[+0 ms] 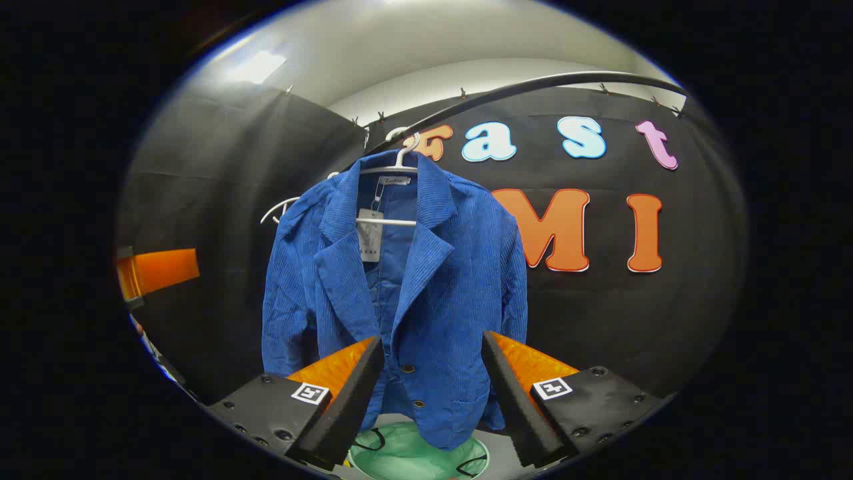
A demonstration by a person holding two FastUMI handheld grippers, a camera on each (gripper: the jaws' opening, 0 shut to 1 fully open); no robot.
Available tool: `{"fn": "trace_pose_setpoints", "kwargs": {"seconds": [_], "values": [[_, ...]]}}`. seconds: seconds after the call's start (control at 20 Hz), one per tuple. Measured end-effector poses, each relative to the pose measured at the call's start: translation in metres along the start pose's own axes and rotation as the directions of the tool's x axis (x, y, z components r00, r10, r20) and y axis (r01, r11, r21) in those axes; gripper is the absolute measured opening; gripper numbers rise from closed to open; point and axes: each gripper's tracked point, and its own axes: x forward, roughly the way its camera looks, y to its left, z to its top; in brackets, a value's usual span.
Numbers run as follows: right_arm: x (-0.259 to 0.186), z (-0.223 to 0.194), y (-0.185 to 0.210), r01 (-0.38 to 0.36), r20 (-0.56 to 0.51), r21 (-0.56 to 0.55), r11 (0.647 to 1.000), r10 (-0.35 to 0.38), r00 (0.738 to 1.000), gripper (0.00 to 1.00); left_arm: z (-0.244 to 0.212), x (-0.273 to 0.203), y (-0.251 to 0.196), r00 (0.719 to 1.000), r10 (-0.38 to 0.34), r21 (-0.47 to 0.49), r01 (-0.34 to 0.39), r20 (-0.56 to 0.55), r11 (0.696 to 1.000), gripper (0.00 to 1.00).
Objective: Grasp the clothes on the hanger with both hands and then place them into the laundry hamper below.
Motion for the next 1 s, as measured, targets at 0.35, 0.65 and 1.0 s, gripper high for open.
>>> {"fn": "trace_pose_setpoints", "kwargs": {"seconds": [0.35,0.65,1.0], "values": [[0.012,0.007,-0.025,-0.077,0.030,0.035,0.996,0.076,0.997,0.95,-0.025,0.025,-0.037,0.998,0.055,0.013,-0.055,-0.025,0.998,0.95],[0.021,0.002,-0.038,-0.056,-0.001,0.074,0.996,0.056,0.998,0.95,-0.038,0.043,-0.053,0.998,0.014,0.029,-0.013,-0.054,0.999,0.92],[0.025,0.012,-0.035,0.020,0.014,0.064,0.998,-0.021,1.000,0.96,-0.042,0.065,-0.059,0.995,-0.082,-0.010,0.082,-0.058,0.997,0.92]]}}
